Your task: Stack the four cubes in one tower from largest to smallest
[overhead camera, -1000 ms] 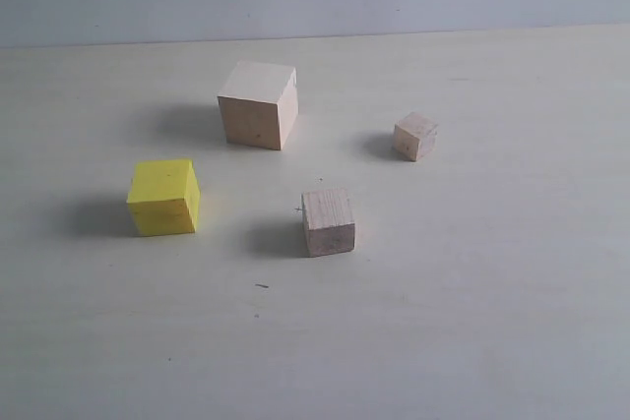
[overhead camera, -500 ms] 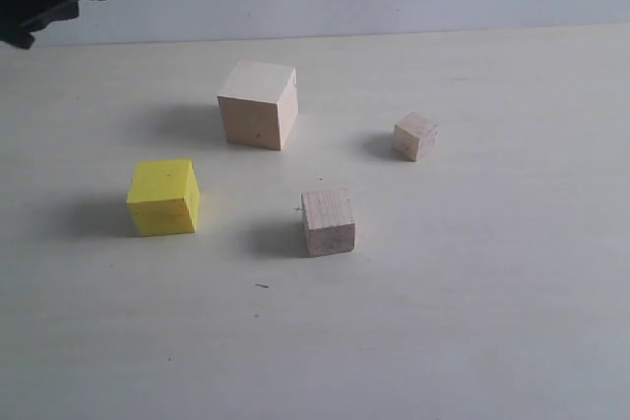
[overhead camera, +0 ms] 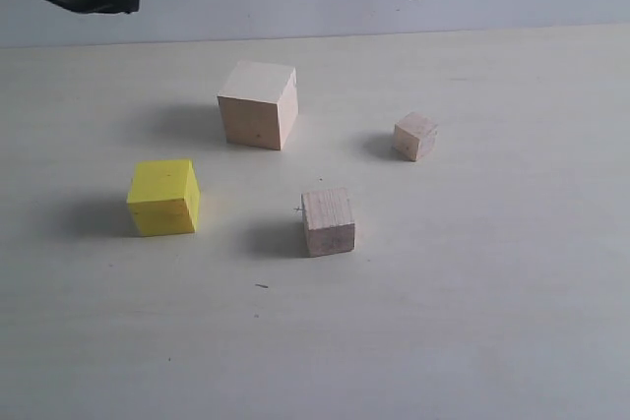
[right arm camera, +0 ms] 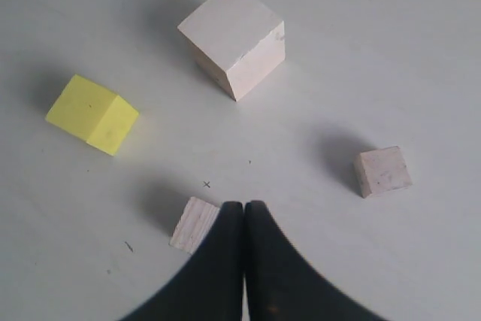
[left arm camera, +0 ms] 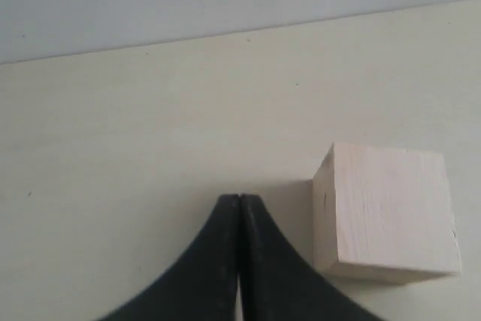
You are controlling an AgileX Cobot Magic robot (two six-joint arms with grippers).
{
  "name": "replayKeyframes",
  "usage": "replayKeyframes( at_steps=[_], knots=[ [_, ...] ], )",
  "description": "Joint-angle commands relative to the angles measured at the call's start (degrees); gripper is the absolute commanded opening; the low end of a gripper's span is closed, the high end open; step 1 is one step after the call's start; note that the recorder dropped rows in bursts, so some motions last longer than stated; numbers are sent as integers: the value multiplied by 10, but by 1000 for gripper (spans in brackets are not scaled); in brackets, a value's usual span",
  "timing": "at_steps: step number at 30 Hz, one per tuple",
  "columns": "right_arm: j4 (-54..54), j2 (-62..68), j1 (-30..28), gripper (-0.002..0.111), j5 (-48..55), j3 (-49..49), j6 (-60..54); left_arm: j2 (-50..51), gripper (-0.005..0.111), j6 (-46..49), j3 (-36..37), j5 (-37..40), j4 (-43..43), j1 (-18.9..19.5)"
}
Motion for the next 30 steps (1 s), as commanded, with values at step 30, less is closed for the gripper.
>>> replayKeyframes(
  at_steps=[30],
  knots=[
    [0,0,1,0,28,-5,0,377,0,226,-408,190,-281,19]
  ],
)
